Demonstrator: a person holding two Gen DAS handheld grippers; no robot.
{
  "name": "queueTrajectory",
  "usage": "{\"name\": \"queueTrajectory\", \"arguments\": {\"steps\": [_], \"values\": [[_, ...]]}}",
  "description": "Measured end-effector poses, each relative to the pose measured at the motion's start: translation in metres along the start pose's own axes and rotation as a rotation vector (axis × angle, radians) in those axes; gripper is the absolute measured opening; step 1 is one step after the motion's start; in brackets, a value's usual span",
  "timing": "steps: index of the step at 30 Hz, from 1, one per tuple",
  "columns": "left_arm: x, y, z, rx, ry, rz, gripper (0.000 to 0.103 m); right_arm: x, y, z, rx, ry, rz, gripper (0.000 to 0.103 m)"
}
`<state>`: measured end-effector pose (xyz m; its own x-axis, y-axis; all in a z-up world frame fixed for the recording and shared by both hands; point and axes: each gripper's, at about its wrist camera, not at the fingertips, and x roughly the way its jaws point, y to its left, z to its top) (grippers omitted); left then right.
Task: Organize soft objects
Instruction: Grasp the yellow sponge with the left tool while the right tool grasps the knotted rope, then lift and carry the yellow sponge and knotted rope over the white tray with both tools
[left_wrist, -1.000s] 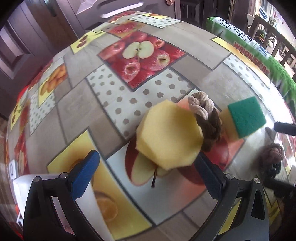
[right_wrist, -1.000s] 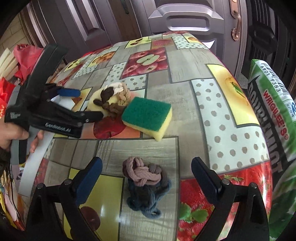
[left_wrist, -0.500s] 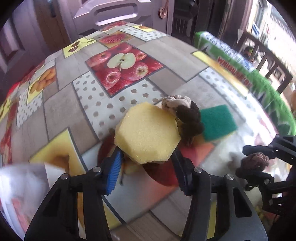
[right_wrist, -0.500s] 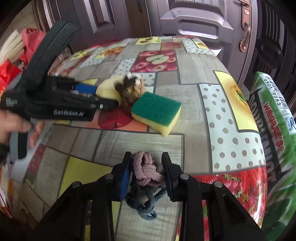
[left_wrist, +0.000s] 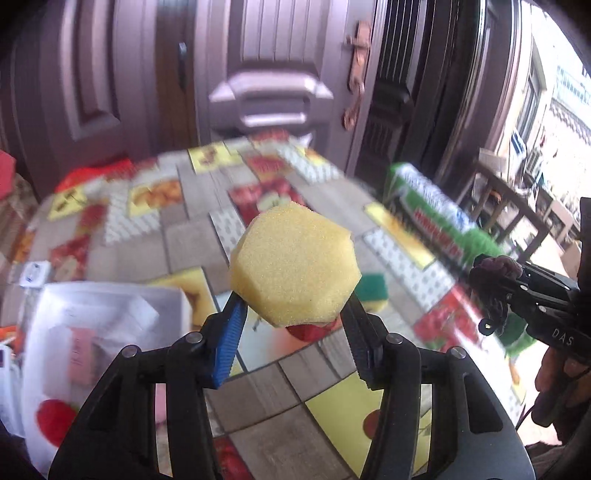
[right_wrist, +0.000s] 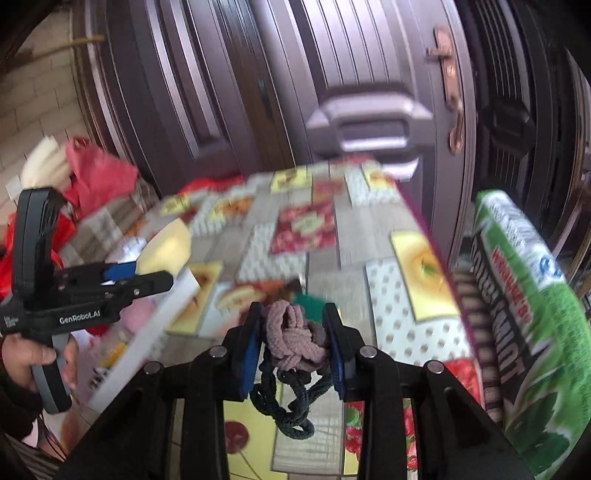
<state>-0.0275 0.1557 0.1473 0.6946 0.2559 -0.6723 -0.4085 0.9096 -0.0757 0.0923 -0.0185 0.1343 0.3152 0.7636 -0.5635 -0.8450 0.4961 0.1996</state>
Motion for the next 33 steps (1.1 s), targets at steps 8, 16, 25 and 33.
{"name": "queueTrajectory", "arguments": {"steps": [8, 16, 25, 33], "values": [[-0.063, 0.009, 0.015, -0.045, -0.096, 0.075, 0.052, -0.062, 0.03, 0.033, -0.015, -0.191, 0.051, 0.032], [-0.116, 0.029, 0.001, -0.117, -0.181, 0.128, 0.052, -0.095, 0.061, 0.044, -0.034, -0.31, 0.092, 0.032], [-0.154, 0.034, -0.008, -0.115, -0.237, 0.129, 0.052, -0.106, 0.084, 0.043, -0.038, -0.353, 0.117, 0.032], [-0.174, 0.04, -0.013, -0.11, -0.27, 0.133, 0.052, -0.114, 0.102, 0.043, -0.049, -0.379, 0.126, 0.032]]}}
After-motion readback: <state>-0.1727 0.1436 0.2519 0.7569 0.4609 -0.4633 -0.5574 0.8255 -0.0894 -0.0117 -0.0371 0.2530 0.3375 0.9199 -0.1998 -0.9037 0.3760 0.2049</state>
